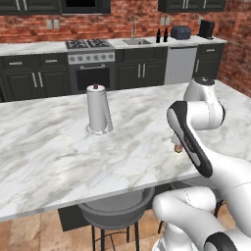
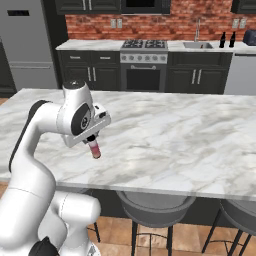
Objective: Place the large bottle from the dining counter next to the other large bottle outside the sink, and place the small bottle from the dining counter next to the other small bottle inside the sink.
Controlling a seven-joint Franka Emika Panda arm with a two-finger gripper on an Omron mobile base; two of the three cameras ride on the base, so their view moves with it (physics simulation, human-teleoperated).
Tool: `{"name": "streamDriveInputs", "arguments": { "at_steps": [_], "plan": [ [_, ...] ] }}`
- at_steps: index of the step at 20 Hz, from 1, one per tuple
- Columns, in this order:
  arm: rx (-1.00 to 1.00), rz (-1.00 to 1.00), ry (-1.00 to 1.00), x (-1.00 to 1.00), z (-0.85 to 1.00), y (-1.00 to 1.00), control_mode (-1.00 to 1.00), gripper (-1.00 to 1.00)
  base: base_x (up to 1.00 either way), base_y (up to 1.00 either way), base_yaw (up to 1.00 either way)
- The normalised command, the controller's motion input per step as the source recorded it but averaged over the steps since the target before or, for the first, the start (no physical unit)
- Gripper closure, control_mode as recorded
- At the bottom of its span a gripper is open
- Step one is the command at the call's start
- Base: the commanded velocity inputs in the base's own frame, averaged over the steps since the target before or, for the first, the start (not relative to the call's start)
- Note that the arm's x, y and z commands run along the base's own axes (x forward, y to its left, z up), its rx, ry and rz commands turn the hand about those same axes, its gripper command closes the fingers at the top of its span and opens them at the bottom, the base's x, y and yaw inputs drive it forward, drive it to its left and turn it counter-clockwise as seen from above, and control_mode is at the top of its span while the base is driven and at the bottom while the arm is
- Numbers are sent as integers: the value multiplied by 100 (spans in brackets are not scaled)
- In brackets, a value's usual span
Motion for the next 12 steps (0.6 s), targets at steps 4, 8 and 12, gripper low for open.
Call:
{"name": "streamDriveInputs", "arguments": {
  "at_steps": [4, 8, 12],
  "plan": [
    [0, -2, 0, 0, 2, 0, 100, 100, 10, 0, -3],
    [0, 0, 0, 0, 0, 0, 100, 100, 9, 0, -3],
    [0, 0, 0, 0, 0, 0, 100, 100, -4, -5, -3]
  ]
}}
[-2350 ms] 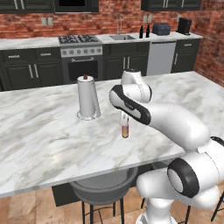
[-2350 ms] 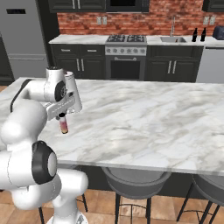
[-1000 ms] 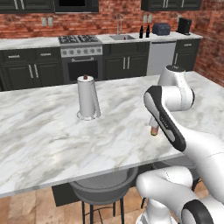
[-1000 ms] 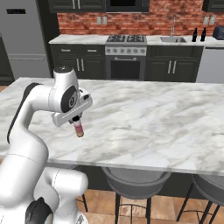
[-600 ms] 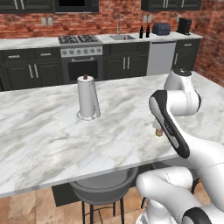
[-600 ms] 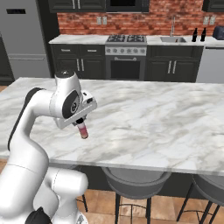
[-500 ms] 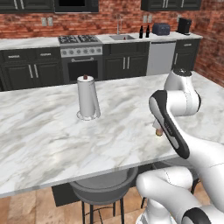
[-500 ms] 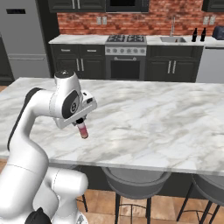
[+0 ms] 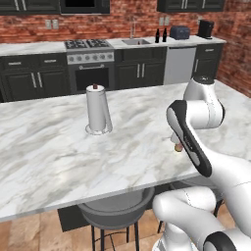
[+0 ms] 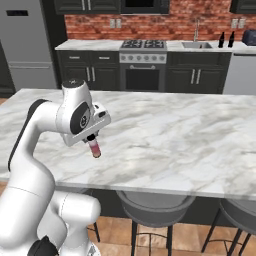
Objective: Place the large bottle from the dining counter next to the other large bottle outside the sink, and place the small bottle from the dining counter next to the other small bottle inside the sink.
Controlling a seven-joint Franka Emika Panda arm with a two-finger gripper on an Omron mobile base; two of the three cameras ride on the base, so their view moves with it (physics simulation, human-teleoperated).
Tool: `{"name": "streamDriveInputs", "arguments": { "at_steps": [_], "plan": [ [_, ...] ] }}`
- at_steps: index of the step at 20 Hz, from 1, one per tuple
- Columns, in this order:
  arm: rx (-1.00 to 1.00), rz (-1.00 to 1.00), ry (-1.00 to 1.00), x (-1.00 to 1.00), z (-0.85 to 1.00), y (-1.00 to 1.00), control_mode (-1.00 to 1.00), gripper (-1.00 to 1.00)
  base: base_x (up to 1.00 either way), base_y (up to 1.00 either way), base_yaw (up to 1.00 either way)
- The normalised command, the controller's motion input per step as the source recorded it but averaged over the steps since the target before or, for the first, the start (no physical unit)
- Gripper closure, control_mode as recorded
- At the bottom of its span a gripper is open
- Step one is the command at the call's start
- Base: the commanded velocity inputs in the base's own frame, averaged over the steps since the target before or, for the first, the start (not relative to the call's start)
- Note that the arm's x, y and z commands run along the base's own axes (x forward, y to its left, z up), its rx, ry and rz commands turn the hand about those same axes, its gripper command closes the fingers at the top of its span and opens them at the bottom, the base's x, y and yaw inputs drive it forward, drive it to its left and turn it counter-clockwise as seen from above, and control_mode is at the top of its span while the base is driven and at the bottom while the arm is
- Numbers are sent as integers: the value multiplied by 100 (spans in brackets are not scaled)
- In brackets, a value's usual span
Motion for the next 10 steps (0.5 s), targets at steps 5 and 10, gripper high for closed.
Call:
{"name": "streamDriveInputs", "arguments": {
  "at_steps": [5, 10],
  "plan": [
    [0, 0, 0, 0, 0, 0, 100, 100, -18, -13, -2],
    [0, 0, 0, 0, 0, 0, 100, 100, -39, -18, 0]
  ]
}}
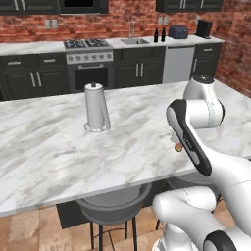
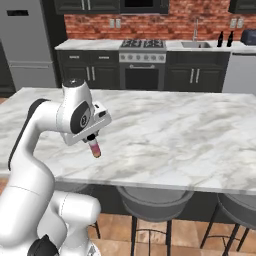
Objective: Place the large bottle from the dining counter next to the other large bottle outside the sink, and place the small bottle from the dining counter next to the other small bottle inside the sink.
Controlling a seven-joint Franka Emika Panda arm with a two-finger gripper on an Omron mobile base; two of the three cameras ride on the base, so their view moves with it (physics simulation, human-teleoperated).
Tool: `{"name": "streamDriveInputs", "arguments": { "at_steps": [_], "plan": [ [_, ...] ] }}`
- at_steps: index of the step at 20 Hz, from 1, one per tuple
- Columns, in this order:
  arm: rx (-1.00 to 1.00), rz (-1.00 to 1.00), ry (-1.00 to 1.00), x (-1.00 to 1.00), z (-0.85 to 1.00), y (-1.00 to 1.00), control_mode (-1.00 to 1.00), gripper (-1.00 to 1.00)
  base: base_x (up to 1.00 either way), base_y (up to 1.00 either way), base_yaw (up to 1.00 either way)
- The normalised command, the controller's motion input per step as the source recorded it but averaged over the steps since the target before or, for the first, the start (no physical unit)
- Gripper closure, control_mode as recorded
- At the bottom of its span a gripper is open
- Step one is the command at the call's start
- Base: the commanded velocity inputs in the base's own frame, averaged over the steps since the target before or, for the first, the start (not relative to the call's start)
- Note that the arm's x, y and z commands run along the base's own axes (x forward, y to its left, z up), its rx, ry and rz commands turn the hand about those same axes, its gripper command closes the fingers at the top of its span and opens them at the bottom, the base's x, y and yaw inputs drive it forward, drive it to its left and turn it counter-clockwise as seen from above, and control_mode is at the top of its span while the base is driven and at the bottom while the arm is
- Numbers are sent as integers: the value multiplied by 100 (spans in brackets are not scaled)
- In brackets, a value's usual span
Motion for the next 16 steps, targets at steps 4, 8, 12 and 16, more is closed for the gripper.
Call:
{"name": "streamDriveInputs", "arguments": {
  "at_steps": [4, 8, 12, 16],
  "plan": [
    [0, 0, 0, 0, 0, 0, 100, 100, -58, -27, 0],
    [0, 0, 0, 0, 0, 0, 100, 100, -61, -31, 0],
    [0, 0, 0, 0, 0, 0, 100, 100, -57, -34, 0],
    [0, 0, 0, 0, 0, 0, 100, 100, -55, -36, 0]
  ]
}}
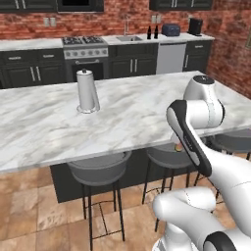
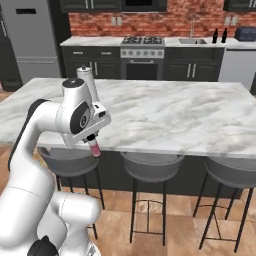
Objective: Place the large bottle from the dining counter next to the other large bottle outside the sink, and place the small bottle from the dining counter next to the other small bottle inside the sink.
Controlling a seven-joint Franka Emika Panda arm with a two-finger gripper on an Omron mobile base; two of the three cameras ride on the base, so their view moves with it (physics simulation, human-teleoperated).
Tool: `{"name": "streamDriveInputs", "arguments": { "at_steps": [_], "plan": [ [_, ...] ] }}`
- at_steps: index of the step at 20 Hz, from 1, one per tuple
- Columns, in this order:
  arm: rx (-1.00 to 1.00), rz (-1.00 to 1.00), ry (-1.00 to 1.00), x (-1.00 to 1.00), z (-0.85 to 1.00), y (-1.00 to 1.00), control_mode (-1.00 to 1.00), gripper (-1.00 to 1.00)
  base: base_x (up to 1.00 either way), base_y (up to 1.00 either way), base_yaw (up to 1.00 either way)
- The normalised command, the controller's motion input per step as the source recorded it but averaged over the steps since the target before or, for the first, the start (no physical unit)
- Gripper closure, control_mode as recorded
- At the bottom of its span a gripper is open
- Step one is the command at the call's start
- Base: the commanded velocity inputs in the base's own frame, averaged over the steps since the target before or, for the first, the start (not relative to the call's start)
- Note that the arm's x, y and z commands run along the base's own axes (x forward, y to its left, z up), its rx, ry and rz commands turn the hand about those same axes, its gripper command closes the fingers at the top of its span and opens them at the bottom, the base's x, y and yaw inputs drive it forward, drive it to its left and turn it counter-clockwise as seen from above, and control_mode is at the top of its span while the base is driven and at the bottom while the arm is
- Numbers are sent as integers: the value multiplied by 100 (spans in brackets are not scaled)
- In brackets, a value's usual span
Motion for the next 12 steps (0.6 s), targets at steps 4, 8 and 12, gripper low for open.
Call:
{"name": "streamDriveInputs", "arguments": {
  "at_steps": [4, 8, 12],
  "plan": [
    [0, 0, 0, 0, 0, 0, 100, 100, -42, -41, 0],
    [0, 0, 0, 0, 0, 0, 100, 100, -21, -45, 0],
    [0, 0, 0, 0, 0, 0, 100, 100, 0, -54, 0]
  ]
}}
